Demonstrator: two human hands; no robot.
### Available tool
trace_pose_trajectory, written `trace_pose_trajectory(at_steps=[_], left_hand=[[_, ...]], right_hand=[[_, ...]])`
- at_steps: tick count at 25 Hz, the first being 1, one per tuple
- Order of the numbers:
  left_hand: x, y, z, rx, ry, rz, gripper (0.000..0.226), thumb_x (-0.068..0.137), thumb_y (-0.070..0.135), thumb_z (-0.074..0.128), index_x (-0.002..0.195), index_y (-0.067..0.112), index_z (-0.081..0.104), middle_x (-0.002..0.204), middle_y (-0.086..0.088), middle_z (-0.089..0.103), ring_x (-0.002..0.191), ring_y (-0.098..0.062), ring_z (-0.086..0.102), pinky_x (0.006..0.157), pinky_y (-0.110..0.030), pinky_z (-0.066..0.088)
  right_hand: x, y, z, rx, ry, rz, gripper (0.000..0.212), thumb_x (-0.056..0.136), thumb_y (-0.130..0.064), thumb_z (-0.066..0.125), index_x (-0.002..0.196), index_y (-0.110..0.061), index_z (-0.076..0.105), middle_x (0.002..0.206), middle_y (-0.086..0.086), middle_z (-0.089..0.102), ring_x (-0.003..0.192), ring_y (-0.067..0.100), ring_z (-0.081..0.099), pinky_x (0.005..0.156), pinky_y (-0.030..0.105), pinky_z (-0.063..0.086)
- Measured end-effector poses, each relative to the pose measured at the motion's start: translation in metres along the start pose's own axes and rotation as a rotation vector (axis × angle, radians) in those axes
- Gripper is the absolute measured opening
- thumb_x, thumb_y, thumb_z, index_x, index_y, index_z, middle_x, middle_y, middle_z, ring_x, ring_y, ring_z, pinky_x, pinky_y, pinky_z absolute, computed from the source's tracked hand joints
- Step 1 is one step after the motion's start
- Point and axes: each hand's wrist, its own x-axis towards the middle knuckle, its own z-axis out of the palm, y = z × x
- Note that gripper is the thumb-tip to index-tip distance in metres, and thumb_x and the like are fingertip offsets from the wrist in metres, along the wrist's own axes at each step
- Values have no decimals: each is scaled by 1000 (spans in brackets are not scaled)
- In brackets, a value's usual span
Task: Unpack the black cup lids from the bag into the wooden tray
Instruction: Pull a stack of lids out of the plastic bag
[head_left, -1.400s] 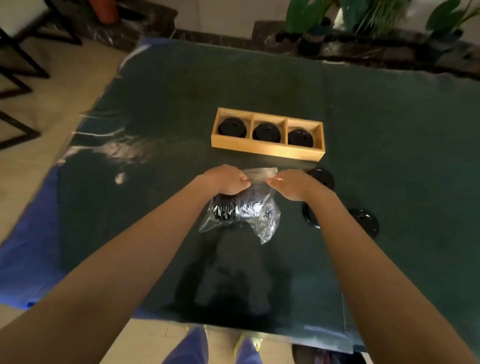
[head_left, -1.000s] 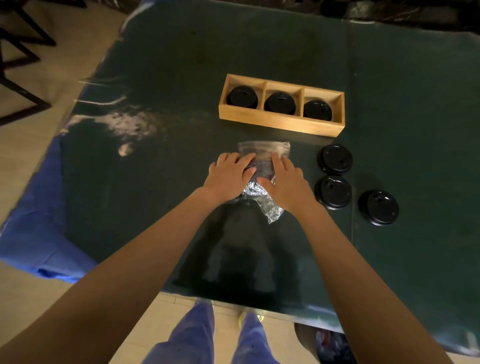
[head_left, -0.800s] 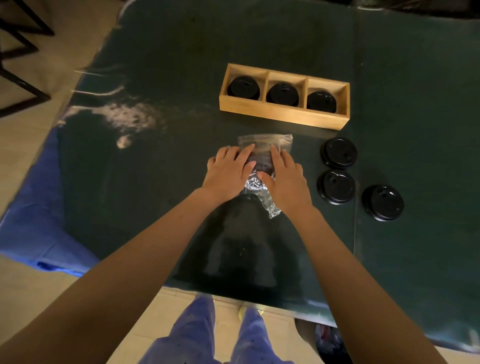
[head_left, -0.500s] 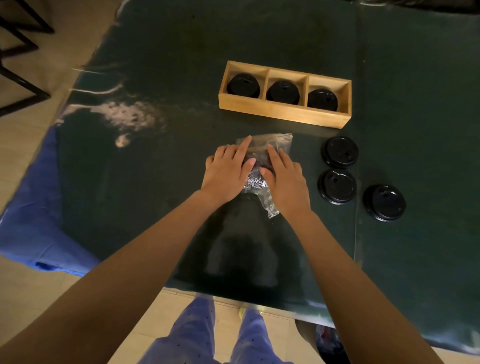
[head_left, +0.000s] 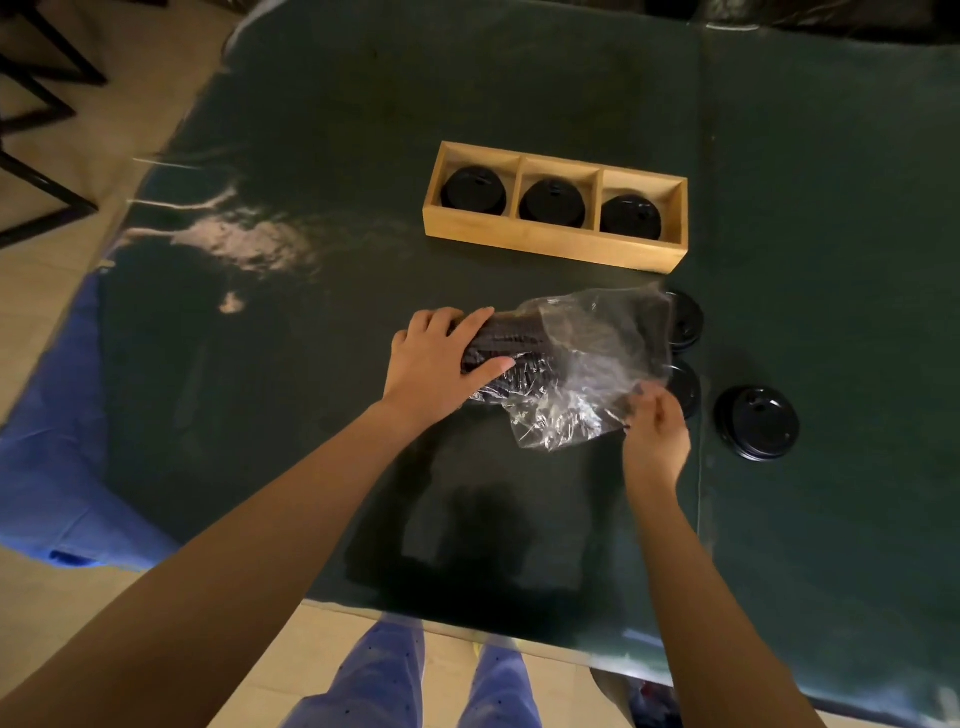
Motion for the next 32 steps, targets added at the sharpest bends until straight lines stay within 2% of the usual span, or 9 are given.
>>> trace_pose_trajectory(at_steps=[4,7,9,11,15,20,25,28,32], left_hand=[[0,-2,2,-6,30,11,66,80,69,32,133,30,39,126,-6,52,116,-28,42,92,-49,38],[0,-1,0,-4,20,22,67,80,69,31,133,30,39,127,-6,52,116,-28,42,92,-50,38],[0,0,-4,36,-8,16,70,79,72,27,135,32,37,132,-6,50,122,-27,41,98,-53,33],[0,1,-4,139,-48,3,73,77,74,23,138,35,33,142,-6,43,131,-24,34,105,-60,18],[14,10,-8,145,-102,72,73,83,65,37,142,22,29,155,-9,18,142,-21,10,111,-55,3],[14,21,-4,70,-78,248,65,90,50,38,146,24,16,152,-7,28,138,-21,24,111,-50,20],[17,17,-6,140,-88,255,81,79,72,31,143,23,24,145,-8,39,128,-25,40,104,-52,31],[19,13,-6,139,-95,257,82,77,73,33,142,24,26,143,-6,41,126,-25,41,102,-51,33],[20,9,-8,126,-90,333,80,76,71,43,140,26,30,140,-3,45,123,-23,44,101,-49,35]], right_hand=[[11,-14,-40,-25,123,33,26,88,-7,47,110,-7,61,105,19,69,96,38,64,89,45,50],[4,-65,-68,72,227,-302,22,87,-13,47,104,-13,61,97,8,68,85,20,65,73,23,50],[-3,-95,-68,83,139,-573,20,87,-15,47,99,-20,63,91,-2,66,78,5,61,69,12,46],[-5,-111,-53,-65,-91,-702,19,88,-10,49,95,-16,65,89,-3,65,77,3,57,70,12,42],[20,-109,-14,-721,-500,-428,29,97,-21,40,101,0,60,106,19,62,97,29,58,82,32,43],[38,-89,15,-613,-551,-78,58,87,-53,51,116,-4,57,94,7,64,84,23,62,73,31,47],[42,-88,12,-447,-654,-32,41,89,-44,52,96,-5,67,77,3,62,66,13,55,69,27,44],[43,-89,-8,-534,-748,-220,30,89,-31,59,107,-8,63,96,0,66,90,15,61,76,24,45],[46,-74,-45,-702,-816,-340,40,77,-23,72,107,-15,48,98,-2,52,90,17,54,71,24,44]])
